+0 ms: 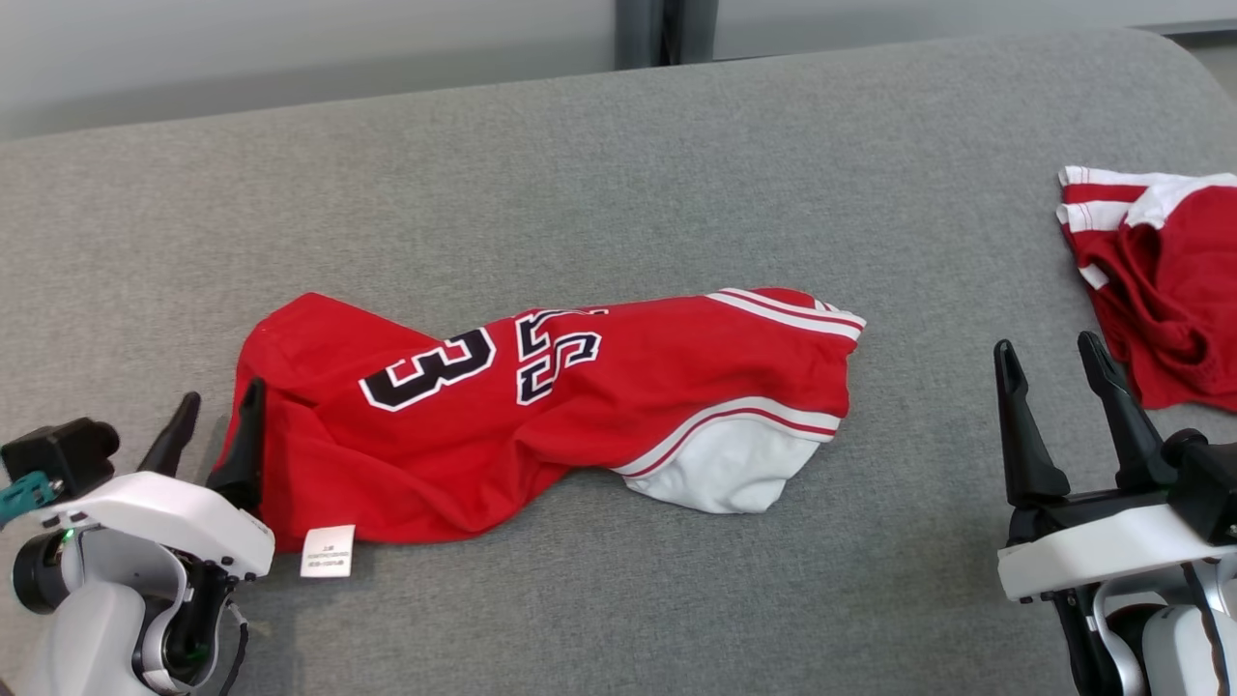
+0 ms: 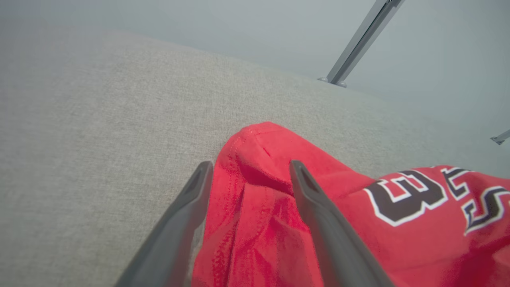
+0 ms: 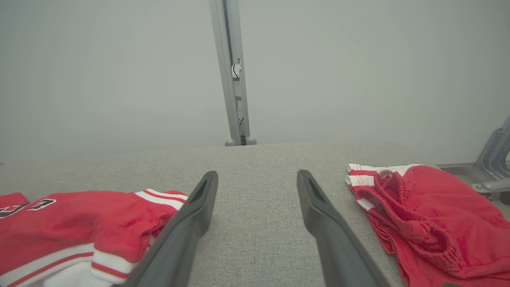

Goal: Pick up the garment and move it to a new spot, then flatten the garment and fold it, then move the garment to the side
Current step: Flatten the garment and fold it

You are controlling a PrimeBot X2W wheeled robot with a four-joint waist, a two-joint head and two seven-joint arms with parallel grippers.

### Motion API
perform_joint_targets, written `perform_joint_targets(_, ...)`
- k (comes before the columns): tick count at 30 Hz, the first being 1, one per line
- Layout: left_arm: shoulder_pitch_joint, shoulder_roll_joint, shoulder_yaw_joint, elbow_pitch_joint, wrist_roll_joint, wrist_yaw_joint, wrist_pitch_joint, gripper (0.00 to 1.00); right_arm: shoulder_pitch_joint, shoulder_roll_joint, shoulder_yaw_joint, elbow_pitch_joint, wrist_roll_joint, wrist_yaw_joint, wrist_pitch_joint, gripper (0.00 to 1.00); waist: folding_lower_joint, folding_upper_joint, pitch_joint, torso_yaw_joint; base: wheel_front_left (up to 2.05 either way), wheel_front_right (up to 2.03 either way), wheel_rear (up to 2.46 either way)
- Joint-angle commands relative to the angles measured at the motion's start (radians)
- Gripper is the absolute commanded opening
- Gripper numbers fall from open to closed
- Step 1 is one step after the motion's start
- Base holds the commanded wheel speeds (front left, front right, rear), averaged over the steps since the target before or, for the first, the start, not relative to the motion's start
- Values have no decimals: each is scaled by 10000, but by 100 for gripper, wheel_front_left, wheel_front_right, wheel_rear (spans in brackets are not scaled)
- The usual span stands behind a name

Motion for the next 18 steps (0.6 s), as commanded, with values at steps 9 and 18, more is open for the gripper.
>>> perform_joint_targets(9,922,-212,629,-1652,1042,1044,-2236,100,197,-55,-36,-71,-274,1,141,100,0,0,-844,708,0,0,0)
perform_joint_targets(18,2145,128,639,-3864,2311,1753,-2409,100,490,-52,232,-109,-401,1,372,100,0,0,-1570,958,0,0,0)
